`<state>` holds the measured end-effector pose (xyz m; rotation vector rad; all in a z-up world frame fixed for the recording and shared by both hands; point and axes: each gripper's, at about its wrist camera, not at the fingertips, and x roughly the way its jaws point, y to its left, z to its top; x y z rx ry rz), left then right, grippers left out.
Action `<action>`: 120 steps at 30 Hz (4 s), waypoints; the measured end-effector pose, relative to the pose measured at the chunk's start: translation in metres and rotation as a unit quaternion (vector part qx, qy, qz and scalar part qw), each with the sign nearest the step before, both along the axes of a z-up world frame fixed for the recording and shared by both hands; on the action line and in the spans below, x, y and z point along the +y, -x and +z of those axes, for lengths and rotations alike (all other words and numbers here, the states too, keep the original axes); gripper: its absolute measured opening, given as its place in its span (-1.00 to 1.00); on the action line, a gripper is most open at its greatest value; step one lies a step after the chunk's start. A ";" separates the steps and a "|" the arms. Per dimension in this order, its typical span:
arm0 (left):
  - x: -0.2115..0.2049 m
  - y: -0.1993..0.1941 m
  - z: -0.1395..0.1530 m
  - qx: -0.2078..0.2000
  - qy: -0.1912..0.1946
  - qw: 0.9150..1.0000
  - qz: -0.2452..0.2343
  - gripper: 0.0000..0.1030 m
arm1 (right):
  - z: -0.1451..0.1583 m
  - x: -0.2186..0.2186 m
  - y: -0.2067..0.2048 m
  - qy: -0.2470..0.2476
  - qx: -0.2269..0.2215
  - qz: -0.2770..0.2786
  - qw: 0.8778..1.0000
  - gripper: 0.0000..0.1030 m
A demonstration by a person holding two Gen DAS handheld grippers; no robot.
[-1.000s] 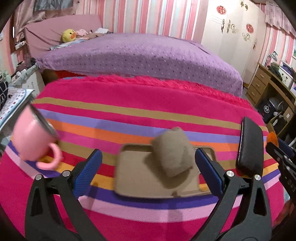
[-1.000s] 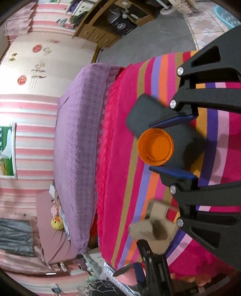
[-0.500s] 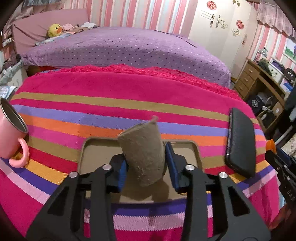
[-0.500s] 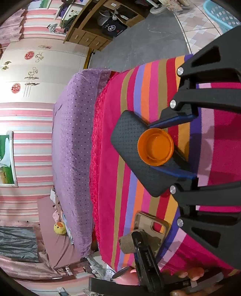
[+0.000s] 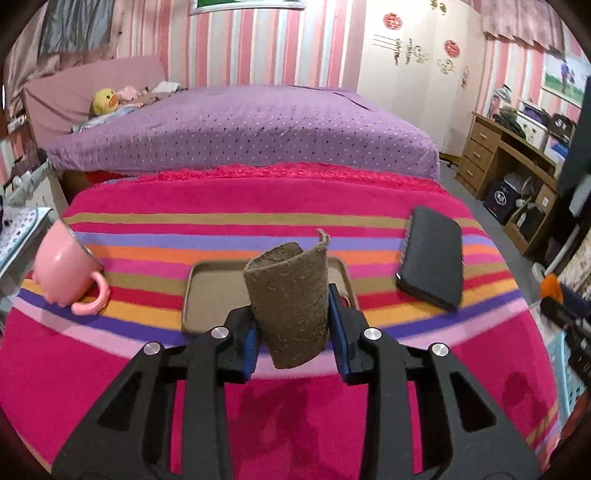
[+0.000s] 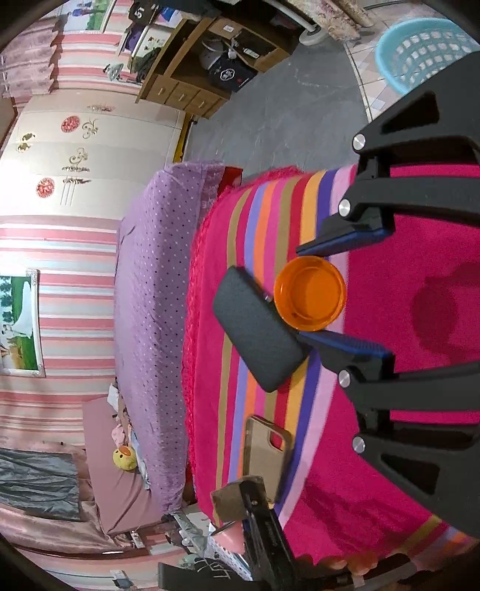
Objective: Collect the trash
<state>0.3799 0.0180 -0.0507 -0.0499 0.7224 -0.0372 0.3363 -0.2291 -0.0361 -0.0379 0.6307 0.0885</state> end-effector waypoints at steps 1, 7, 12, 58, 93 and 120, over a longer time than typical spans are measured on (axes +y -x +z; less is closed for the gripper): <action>-0.003 0.009 0.000 -0.002 -0.009 1.000 0.001 -0.40 | 0.001 -0.003 0.006 -0.002 -0.001 -0.002 1.000 -0.22; -0.008 0.056 -0.001 -0.010 -0.029 1.000 0.004 -0.40 | -0.002 -0.025 0.046 -0.013 -0.012 -0.008 1.000 -0.22; -0.010 0.093 0.008 -0.040 -0.034 0.999 0.010 -0.40 | -0.013 -0.038 0.071 -0.016 -0.019 -0.007 1.000 -0.22; -0.366 0.155 -0.019 -0.025 0.014 0.977 -0.212 -0.38 | -0.010 -0.301 0.149 -0.007 -0.046 -0.195 0.980 -0.22; -0.220 0.194 0.041 -0.088 -0.007 0.990 -0.110 0.89 | 0.015 -0.266 0.166 -0.011 -0.103 -0.217 0.971 0.91; -0.075 0.290 0.011 -0.107 -0.007 0.994 -0.015 0.89 | -0.008 -0.051 0.257 -0.006 -0.110 -0.069 0.992 0.91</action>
